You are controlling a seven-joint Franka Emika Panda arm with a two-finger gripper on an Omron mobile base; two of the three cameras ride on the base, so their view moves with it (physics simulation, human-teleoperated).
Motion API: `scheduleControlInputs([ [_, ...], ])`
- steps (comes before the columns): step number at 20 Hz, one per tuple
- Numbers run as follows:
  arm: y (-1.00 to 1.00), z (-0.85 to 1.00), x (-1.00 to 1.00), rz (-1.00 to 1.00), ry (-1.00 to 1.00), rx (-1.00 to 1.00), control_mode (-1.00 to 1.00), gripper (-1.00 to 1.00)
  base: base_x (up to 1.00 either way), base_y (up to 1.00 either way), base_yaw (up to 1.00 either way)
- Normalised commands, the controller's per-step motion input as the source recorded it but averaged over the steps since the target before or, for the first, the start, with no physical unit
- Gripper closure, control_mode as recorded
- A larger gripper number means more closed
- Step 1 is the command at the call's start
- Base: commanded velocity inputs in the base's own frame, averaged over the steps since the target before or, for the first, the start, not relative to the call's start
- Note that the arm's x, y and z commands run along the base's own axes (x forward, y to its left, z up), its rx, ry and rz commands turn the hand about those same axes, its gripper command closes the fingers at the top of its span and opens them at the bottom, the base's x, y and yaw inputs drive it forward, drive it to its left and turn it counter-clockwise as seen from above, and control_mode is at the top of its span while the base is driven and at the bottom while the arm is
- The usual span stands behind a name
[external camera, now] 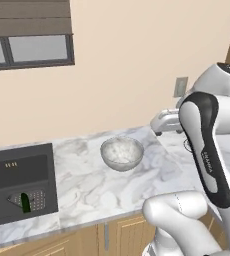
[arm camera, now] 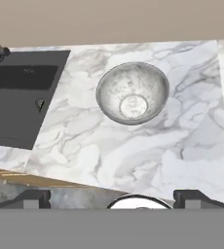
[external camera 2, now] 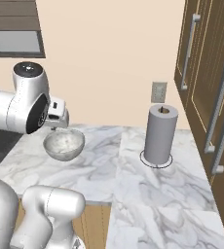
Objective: Clear the mugs and bowl far away from the sink.
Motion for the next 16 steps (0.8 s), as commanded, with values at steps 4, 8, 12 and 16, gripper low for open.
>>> scheduleControlInputs([
  [4,-0.02,-0.33,0.55,0.00,0.03,0.00,-1.00,-1.00,0.00,0.00,0.00],
  [8,-0.01,-0.35,0.56,0.00,0.03,0.00,-1.00,-1.00,0.00,0.00,0.00],
  [12,0.00,-0.43,0.50,-0.01,0.10,0.00,-1.00,-1.00,0.00,0.00,0.00],
  [16,0.00,-0.49,0.43,-0.04,0.10,0.00,-1.00,-1.00,0.00,0.00,0.00],
])
